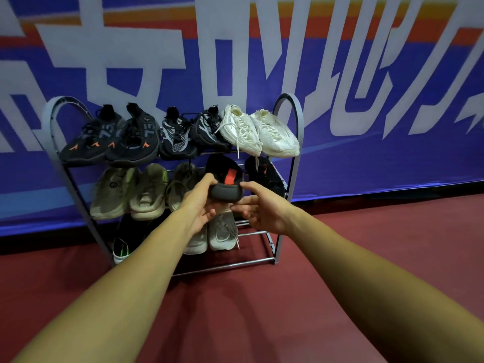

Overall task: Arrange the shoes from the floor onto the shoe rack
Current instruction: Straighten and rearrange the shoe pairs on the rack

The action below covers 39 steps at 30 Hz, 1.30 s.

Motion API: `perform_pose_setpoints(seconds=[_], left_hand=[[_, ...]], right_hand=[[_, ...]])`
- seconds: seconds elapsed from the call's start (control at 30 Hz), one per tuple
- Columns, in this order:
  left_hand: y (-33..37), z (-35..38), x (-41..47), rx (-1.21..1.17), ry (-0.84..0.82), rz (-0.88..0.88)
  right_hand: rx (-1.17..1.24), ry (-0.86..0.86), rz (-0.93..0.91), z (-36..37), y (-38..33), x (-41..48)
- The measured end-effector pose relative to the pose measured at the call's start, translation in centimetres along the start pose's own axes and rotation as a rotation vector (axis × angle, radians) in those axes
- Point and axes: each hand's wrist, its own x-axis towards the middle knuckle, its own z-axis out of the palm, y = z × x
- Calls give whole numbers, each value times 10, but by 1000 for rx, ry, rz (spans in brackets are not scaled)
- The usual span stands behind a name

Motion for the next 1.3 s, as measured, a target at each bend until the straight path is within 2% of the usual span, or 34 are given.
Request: perform_pose_setpoints(seconds=[0.1,0.2,0.4,0.57,0.7,1.0,1.13,1.3], left_hand=[[-3,-22,-1,-25,-3,-33],[-2,-44,-2,-132,-13,-73],[-4,-68,5,-137,-115,-84],[-1,-64,5,-396,-23,-85],[-8,-56,8,-479,27,-31],[-13,-15,5,-523,54,51],[-12,-20,10,-477,54,49],[-14,-20,11,-438,107,7]], right_hand=[[-14,132,-34,-4,0,4],[77,185,-63,-10,4,7],[293,338,-111,-16,7,16],[430,459,-148,-15,4,27],[488,519,-184,-9,3,33],[535,467,-181,12,8,30],[547,350,-161,12,13,22],[424,219,-130,14,13,7]])
